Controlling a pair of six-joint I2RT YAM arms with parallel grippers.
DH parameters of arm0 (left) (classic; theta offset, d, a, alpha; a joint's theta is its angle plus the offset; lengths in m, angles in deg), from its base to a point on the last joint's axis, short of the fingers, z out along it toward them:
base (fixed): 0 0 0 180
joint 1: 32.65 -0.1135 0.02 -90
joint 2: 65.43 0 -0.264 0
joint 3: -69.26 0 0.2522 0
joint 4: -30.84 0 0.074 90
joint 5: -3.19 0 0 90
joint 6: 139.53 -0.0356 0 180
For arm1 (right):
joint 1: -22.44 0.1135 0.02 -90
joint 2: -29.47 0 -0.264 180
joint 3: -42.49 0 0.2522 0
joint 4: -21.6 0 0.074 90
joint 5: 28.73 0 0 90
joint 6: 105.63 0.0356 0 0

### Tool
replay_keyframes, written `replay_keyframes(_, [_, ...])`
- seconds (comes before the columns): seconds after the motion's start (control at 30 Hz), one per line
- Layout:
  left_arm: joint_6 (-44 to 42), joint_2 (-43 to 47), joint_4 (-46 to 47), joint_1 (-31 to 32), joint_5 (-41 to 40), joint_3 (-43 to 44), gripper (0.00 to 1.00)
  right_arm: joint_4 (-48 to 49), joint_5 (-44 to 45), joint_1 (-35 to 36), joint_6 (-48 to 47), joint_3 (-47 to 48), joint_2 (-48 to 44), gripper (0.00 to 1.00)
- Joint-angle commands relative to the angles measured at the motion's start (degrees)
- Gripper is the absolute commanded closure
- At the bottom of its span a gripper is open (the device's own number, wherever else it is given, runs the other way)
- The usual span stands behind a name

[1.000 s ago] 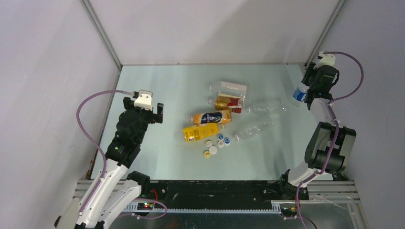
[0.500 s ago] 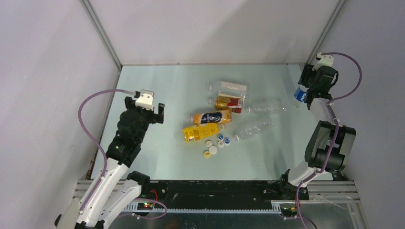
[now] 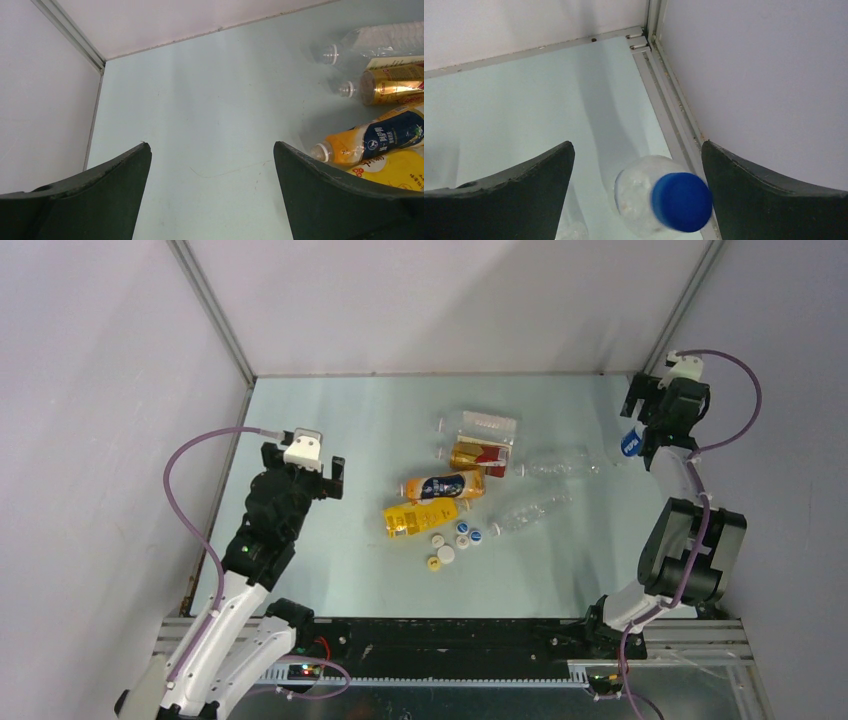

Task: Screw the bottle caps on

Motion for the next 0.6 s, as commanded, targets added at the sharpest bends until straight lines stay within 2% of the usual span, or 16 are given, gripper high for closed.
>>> replay_keyframes(0.0, [-0.6,0.8,1.3,-0.5,1.1,1.0,0.0,-0.9,2.4,-0.3,1.0,0.6,-4.5,0.01])
replay_keyframes(0.23, [-0.3,1.7,1.3,-0.5,1.6,1.0,0.0,-4.5,4.7,-0.1,1.6,0.6,-7.8,0.0])
replay_keyframes(0.4, [0.2,2.5,1.3,-0.5,2.1,0.9,0.0,-7.0,11.1,1.4,-0.5,0.6,-10.9,0.01])
replay_keyframes(0.57, [0.4,2.9,1.1,-0.5,2.3,1.0,0.0,-8.8,10.7,1.7,-2.3,0.6,-11.2,0.01])
